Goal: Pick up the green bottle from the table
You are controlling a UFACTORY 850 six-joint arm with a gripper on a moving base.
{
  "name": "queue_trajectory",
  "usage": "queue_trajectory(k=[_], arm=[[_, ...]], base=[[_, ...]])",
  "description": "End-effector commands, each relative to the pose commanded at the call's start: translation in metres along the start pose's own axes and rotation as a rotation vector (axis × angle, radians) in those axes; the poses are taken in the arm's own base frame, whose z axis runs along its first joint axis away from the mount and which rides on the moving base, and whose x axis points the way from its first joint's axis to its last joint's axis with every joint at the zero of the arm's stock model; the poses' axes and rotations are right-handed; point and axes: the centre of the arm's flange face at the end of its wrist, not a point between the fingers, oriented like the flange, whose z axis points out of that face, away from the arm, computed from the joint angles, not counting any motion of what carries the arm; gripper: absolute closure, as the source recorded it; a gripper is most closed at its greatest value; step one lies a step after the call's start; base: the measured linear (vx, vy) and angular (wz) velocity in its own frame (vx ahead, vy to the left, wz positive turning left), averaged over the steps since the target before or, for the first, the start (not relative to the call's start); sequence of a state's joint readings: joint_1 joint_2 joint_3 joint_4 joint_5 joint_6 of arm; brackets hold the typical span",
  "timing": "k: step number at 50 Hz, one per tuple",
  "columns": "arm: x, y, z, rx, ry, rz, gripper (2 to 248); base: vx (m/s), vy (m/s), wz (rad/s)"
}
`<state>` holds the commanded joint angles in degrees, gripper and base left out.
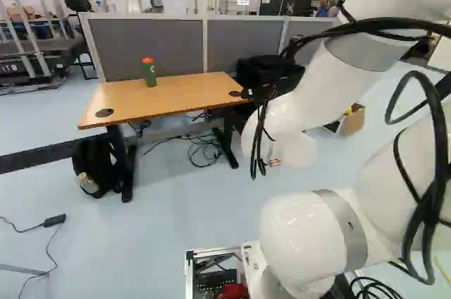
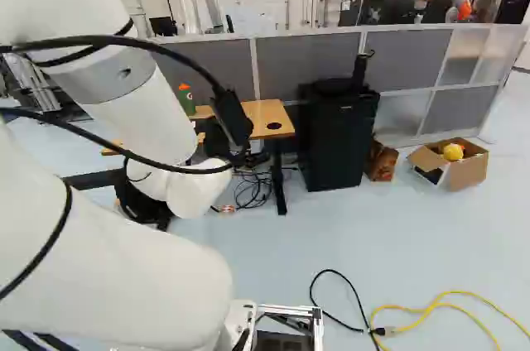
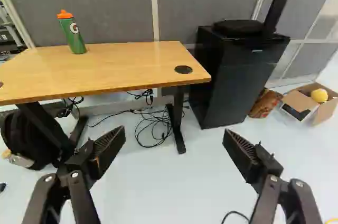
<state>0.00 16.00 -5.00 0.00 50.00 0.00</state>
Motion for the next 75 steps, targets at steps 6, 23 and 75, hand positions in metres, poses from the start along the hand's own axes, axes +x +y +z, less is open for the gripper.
queue_trajectory(k=[6,23,75], arm=[[0.0,0.0,0.0,0.0,0.0,0.0,3],[0.0,0.0,0.0,0.0,0.0,0.0,3],[0.0,0.0,0.0,0.0,0.0,0.0,3]], base=[[0.0,0.0,0.0],[0.0,0.0,0.0],[0.098,0.021,-0.033]])
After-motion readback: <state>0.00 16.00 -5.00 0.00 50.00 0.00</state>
